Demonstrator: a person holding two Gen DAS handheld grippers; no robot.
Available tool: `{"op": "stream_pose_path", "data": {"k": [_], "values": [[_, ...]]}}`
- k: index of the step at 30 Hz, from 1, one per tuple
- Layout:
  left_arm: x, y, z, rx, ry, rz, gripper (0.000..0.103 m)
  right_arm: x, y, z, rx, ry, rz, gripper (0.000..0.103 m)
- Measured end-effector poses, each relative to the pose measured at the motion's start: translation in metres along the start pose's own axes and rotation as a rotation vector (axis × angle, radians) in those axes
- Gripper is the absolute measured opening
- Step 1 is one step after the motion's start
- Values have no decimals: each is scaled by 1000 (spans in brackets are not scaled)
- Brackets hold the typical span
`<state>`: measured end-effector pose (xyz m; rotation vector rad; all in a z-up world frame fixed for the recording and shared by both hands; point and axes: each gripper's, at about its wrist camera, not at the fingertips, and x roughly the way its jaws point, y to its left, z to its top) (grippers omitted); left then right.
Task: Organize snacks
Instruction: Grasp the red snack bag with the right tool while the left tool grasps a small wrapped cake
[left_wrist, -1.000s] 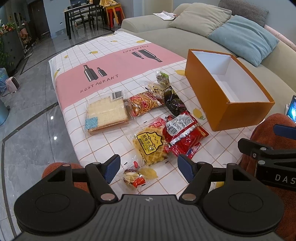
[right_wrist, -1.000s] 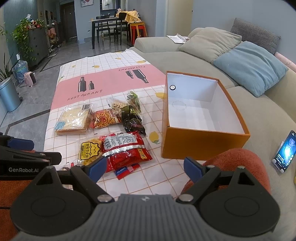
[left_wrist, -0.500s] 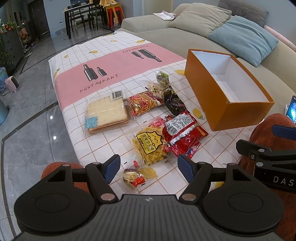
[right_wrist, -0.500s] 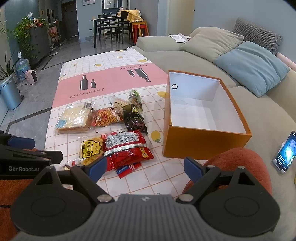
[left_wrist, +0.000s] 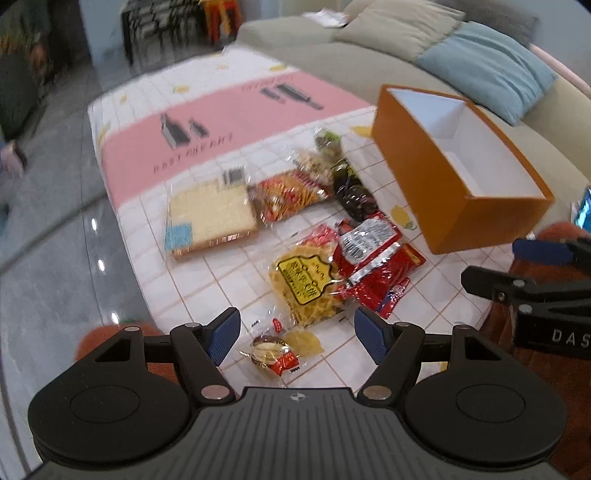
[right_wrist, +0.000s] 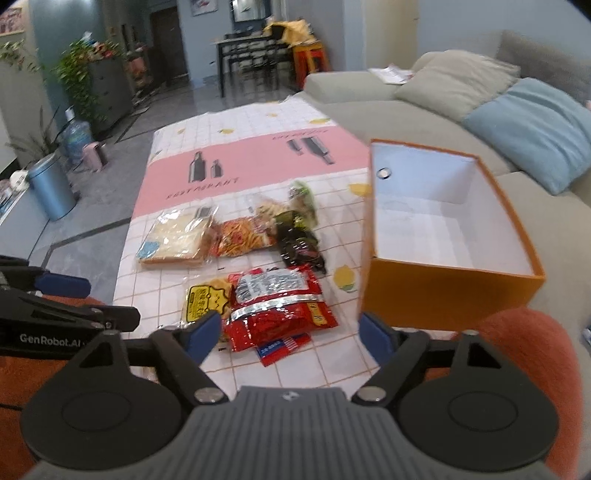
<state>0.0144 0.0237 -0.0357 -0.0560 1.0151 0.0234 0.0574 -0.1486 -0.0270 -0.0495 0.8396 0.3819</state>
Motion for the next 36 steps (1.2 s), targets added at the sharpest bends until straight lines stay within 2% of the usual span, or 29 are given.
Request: {"op": "stream_pose_path", "data": {"k": [3,6,14,19,27,36], "values": [[16,14,5,-51,39,-61,83,20,1,4,-32,26,27,73],[34,21,8,-53,107,-96,83,41,5,6,-80,57,33,73],[83,28,1,-58,282,-44,83,91,12,3,-158,132,69,74],[108,29,-3,-57,366,-18,83,109,15,2,-195,133,95,73],[120,27,1,-34,391,-10,82,135,25,2,-270,130,90,76],[127,29,1,-39,405,-17,75,157,25,-4,-283,145,69,92]]}}
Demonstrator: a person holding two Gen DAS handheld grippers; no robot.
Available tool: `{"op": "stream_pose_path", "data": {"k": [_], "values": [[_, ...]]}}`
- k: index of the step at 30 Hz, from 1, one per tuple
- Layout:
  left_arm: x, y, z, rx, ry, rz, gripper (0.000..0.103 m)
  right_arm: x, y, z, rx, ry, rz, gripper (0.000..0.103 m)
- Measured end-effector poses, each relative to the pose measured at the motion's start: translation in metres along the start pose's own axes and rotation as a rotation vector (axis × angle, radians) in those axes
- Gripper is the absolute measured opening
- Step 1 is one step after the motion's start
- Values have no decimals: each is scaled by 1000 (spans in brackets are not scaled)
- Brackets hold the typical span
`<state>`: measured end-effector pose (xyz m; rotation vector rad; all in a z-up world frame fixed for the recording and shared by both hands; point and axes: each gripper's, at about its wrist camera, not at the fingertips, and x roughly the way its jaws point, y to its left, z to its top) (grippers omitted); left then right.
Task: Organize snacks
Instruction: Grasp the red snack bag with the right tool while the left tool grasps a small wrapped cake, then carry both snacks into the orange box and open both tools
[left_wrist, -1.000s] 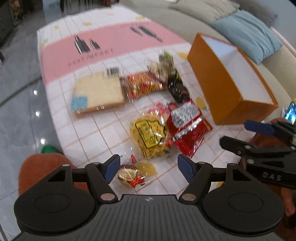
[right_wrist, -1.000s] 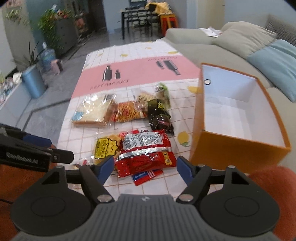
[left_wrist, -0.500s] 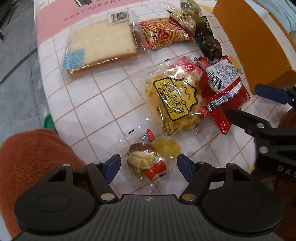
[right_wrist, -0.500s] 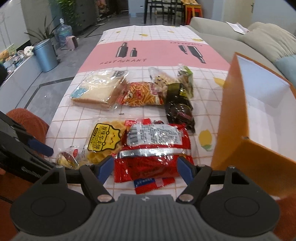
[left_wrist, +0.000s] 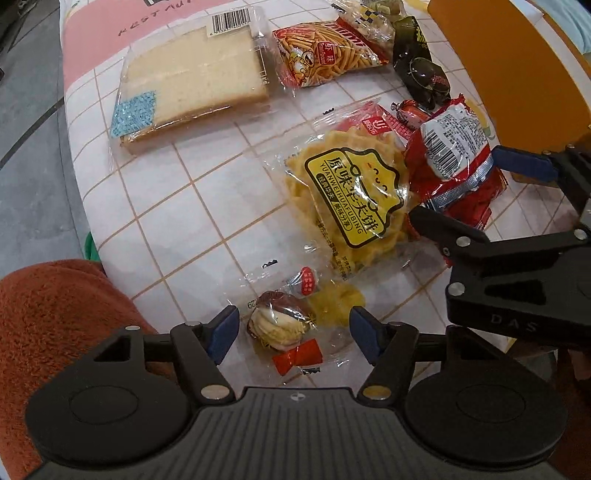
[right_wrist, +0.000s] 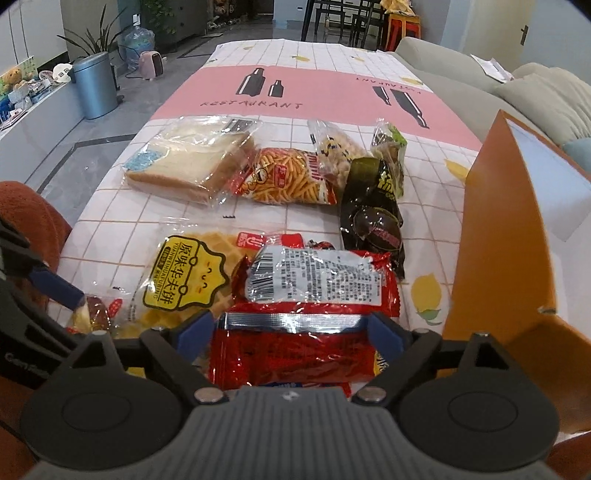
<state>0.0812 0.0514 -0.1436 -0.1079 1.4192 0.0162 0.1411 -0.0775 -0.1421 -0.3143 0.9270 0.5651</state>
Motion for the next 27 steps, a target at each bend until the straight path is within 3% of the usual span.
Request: {"op": "stream_pose_path", "data": {"k": [14,21,27], "values": [[0,4,-1,-17,-39,3,64,7,-3,-6,12,55,13,95],[-4,6,-5,-25,-64,-11,59,-3,0,-11,3,66,12,74],[-24,6,-12,-25,-154,-33,57,-20,0,-14,15,46,4,73]]}}
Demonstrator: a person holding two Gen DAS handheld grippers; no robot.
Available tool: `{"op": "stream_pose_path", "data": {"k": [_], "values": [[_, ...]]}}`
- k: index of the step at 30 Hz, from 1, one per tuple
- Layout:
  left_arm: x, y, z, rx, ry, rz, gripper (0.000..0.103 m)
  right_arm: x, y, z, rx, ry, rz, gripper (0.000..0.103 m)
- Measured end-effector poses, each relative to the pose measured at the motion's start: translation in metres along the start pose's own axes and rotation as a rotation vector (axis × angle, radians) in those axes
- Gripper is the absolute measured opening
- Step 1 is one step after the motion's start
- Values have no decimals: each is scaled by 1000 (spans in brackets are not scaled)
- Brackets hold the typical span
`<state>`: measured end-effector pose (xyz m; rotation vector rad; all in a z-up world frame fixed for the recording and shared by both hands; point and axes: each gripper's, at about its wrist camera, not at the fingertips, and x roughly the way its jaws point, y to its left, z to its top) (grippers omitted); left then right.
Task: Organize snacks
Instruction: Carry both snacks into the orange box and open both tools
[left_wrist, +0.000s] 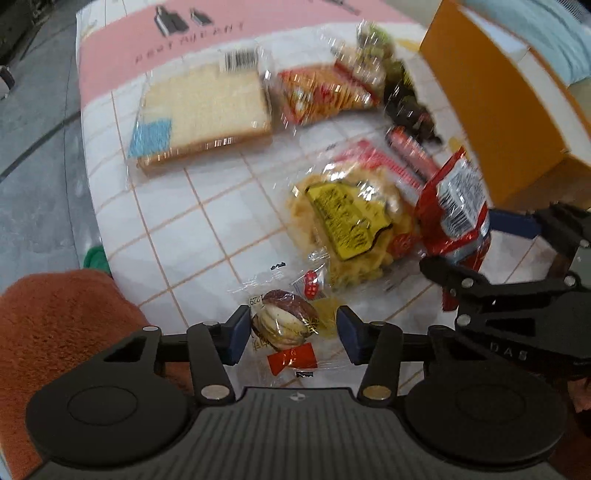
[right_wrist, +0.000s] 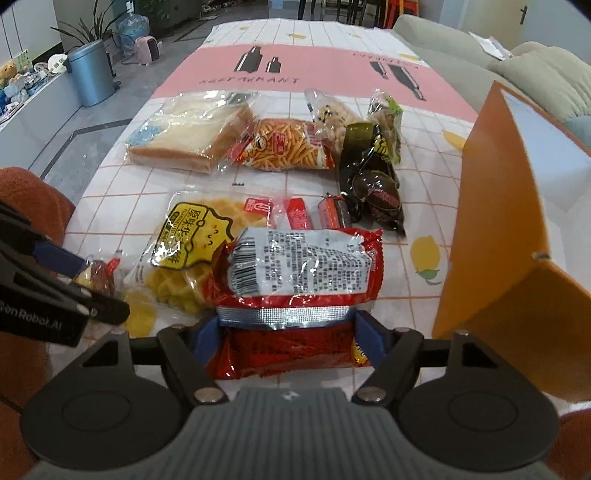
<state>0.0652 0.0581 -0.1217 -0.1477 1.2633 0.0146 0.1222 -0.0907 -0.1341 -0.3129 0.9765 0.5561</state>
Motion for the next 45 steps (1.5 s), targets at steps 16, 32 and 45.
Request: {"op": "stream_pose_path", "data": {"k": [16,32,45], "values": [[-96,-40,25,66,-234,-52,56,-99,-13,25,-117,-200,-4,72],[-102,-174,123,287,-264,-223,56,-124,-157,55,-178,-113,-157,73],[-37,-247,170,459,-101,-195,56,-62,-222,55,-229,66,-94,73]]}}
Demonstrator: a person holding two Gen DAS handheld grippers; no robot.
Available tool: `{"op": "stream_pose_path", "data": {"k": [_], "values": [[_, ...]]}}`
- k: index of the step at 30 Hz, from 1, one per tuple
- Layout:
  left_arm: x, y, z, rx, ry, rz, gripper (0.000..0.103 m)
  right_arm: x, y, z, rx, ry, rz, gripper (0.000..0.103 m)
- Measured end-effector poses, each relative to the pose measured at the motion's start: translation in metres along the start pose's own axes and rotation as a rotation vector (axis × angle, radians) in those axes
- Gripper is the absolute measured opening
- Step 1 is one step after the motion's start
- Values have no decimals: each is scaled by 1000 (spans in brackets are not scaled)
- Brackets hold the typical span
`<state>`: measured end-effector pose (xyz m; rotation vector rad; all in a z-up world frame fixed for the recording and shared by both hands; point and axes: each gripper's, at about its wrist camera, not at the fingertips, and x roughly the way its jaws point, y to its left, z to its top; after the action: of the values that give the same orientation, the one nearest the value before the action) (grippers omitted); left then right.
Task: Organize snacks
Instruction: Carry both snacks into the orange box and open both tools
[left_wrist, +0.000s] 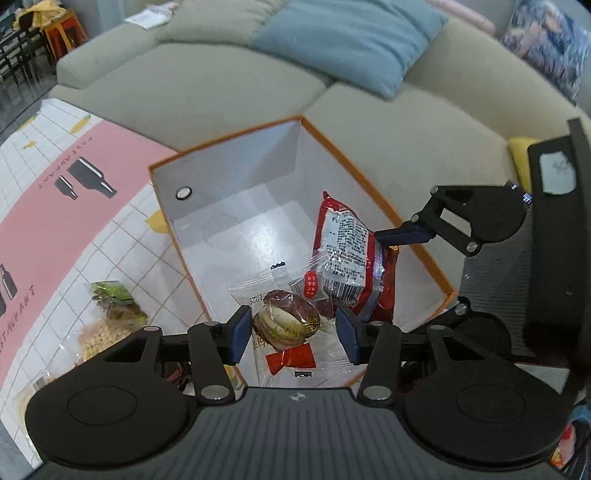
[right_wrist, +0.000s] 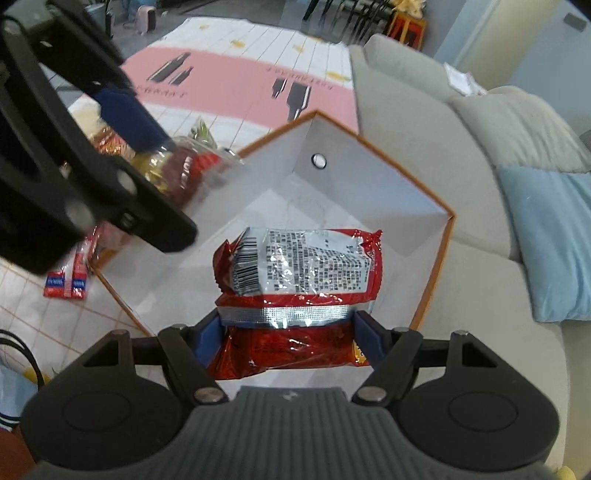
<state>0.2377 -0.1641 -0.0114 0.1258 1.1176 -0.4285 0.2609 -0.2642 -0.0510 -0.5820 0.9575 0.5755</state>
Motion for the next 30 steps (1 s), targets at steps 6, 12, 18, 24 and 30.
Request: {"op": "stream_pose_path", "data": {"k": [6,12,18,24,30], "values": [[33,3,7,21,78,4,56,25,-7,-1,11,52,80,73],[53,4,8,49,129,24,57,49,-7,1,7,107,157,73],[62,6,7,61,158,34,62,56,-8,6,21,132,201,73],[53,9,7,49,152,35,72,53,-7,4,36,148,191,77],[24,12,0,43,97,50,73,40,-4,10,37,131,166,80]]}}
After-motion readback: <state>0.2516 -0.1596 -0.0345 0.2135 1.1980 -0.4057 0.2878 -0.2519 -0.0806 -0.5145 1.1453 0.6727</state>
